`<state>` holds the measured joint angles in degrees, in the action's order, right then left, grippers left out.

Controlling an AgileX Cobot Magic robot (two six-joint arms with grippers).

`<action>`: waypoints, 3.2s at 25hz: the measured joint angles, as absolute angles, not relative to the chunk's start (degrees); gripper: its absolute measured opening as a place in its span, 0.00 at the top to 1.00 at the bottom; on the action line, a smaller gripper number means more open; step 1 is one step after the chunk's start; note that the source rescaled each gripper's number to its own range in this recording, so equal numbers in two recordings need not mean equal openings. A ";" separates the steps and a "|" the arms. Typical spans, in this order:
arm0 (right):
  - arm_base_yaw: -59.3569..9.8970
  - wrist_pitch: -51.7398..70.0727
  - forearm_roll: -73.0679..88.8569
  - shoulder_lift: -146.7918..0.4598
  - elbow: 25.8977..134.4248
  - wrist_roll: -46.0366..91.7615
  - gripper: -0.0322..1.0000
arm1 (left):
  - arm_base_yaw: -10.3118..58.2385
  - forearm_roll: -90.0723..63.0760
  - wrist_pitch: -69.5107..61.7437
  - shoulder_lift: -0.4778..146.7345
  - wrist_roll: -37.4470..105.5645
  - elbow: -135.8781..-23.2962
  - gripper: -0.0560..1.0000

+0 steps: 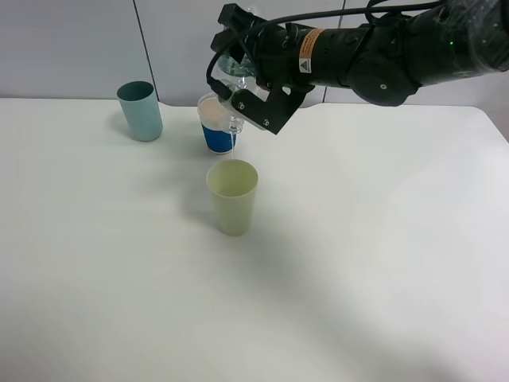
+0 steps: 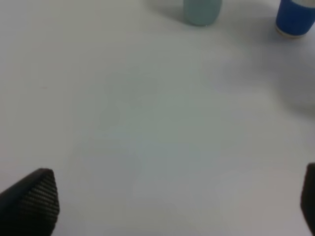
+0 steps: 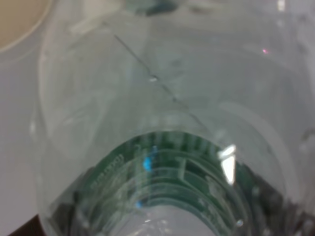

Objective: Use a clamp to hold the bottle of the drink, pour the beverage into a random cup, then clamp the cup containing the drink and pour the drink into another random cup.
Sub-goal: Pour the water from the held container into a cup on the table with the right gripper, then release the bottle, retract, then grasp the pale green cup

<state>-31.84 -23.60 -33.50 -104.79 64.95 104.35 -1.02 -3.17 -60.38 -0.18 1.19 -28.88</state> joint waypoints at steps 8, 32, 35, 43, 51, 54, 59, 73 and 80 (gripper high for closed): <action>-31.84 -20.43 -33.50 -104.79 64.95 74.23 0.97 | -1.02 -3.17 -60.38 -0.18 1.19 -28.88 0.00; -29.58 -20.83 -18.88 -104.79 64.95 5.90 0.97 | -1.02 -3.17 -60.38 -0.18 1.19 -28.88 0.00; -28.96 -20.83 -18.14 -104.79 64.95 3.47 0.97 | -1.02 -3.17 -60.38 -0.18 1.19 -28.88 0.00; -27.16 -20.62 -12.94 -104.79 64.95 0.32 0.97 | -1.02 -3.17 -60.38 -0.18 1.19 -28.88 0.00; -25.82 -19.09 -11.22 -104.79 64.95 -4.69 0.97 | -1.02 -3.17 -60.38 -0.18 1.19 -28.88 0.00; -25.32 -19.75 -13.63 -104.79 64.48 -5.63 0.97 | -1.02 -3.17 -60.38 -0.18 1.19 -28.88 0.00; -24.86 -27.41 -14.01 -104.74 59.37 -5.96 0.97 | -1.02 -3.17 -60.38 -0.18 1.19 -28.88 0.00; -24.86 -32.75 -13.71 -106.85 53.45 -4.10 0.97 | -1.02 -3.17 -60.38 -0.18 1.24 -28.88 0.00; -24.86 -36.76 -13.82 -112.75 53.45 -4.10 0.97 | -1.02 -3.17 -60.38 -0.18 1.24 -28.88 0.00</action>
